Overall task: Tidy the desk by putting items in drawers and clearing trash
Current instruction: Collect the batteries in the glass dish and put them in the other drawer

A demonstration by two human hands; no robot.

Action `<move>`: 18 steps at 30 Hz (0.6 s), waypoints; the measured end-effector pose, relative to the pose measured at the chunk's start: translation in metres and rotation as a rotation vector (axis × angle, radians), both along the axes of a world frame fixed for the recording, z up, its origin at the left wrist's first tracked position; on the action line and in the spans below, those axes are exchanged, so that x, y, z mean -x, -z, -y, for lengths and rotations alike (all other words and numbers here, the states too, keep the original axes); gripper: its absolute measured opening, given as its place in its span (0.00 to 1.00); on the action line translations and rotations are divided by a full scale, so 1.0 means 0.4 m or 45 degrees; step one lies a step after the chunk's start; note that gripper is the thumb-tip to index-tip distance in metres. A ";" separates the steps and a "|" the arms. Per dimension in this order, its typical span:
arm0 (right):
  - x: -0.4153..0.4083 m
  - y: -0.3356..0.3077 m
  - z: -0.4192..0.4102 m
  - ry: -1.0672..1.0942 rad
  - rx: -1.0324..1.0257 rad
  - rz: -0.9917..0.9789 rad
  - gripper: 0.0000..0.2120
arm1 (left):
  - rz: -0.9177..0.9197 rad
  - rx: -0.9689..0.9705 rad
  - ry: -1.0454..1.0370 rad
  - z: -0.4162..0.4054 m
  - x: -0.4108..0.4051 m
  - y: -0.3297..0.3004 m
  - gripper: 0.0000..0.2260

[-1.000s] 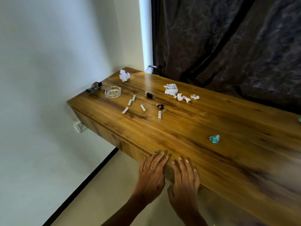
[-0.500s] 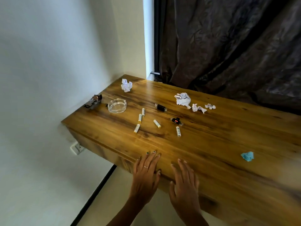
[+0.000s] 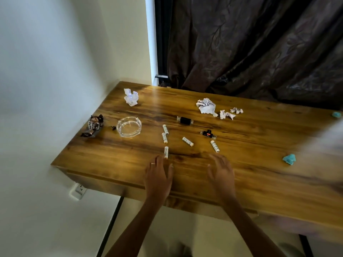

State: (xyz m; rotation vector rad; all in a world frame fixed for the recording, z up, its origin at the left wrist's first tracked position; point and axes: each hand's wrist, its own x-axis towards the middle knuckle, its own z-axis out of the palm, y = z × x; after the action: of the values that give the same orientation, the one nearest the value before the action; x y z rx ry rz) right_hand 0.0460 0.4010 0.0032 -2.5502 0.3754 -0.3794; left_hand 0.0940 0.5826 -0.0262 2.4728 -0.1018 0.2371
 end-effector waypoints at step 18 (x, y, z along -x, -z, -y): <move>-0.256 0.000 0.041 0.163 -0.233 -0.018 0.14 | -0.202 -0.050 -0.203 -0.028 -0.222 -0.085 0.12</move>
State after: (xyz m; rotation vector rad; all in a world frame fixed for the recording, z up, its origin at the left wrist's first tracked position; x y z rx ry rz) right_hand 0.1486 0.3848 0.0032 -2.3584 0.5547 -0.3572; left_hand 0.1830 0.5939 0.0077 2.5307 0.1601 0.1062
